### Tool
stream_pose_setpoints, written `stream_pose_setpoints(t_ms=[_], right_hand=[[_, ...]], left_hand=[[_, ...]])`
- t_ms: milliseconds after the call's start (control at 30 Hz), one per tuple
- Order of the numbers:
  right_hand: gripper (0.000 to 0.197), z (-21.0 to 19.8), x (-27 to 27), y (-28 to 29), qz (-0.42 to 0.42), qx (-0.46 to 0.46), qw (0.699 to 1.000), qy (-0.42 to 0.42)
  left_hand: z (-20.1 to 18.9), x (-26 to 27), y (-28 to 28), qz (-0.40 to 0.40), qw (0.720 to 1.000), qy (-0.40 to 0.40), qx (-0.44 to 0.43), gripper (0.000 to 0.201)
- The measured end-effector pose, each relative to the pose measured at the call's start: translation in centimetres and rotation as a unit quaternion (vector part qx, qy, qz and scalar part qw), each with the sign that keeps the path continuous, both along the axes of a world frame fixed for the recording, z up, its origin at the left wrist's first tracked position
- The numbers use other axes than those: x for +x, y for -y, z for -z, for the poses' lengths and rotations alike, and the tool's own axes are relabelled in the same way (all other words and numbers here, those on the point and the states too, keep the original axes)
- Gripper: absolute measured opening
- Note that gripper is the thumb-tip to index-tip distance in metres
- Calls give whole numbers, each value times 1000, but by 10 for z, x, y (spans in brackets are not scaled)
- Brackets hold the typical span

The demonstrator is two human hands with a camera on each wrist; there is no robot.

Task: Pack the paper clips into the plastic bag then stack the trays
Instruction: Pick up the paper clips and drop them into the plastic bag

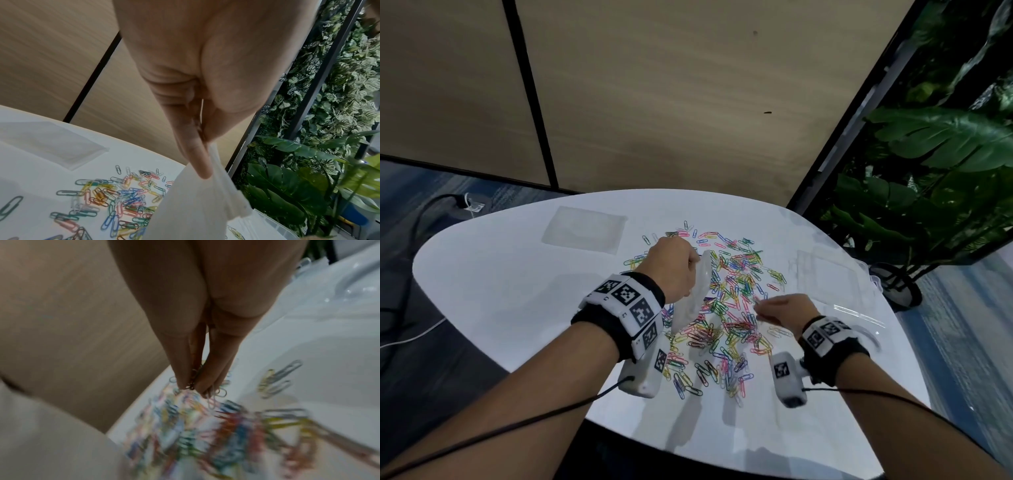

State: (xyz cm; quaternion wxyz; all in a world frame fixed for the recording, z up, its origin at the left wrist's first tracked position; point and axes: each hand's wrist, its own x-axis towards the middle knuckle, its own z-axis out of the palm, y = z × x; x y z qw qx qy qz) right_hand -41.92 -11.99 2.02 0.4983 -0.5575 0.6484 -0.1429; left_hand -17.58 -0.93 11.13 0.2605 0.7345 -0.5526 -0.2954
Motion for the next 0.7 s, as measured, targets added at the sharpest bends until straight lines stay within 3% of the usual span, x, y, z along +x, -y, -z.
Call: stream_pose_setpoints(t_ms=[33,100,167,267,333,400,500,533,633,700], right_hand=[[19,-11,5,-1,47,35,992,108],[27,-39,18,-6,88,92,950,284],[30,-65,34,-17,66,123,916,376],[24,-81,55,-33,12,144,891,430],[21,-80,68,-44,-32,143,895,421],[21,-74,77,-51,-54,111,919,374],[22,-55,83,-52,-74,-30,976,203],[23,-50,84,-52,-92,-84,982,140],[15,-49,89,-57,-149,-199,968,42],[25,-52,94,-59,-213,-265,940,-14]], left_hand=[[0,-1,0,0,1000,-2,2,21],[0,-2,0,1,1000,-5,5,23],[0,-4,-1,3,1000,-5,4,24],[1,-9,-1,9,1000,-10,-2,28],[2,-11,-1,16,1000,-15,-4,30],[2,-13,-1,14,1000,-16,-2,30],[3,-14,-2,2,999,-31,4,25],[3,-14,-2,0,999,-36,5,25],[5,-15,-1,14,999,-37,8,25],[6,-15,1,23,999,-36,12,25]])
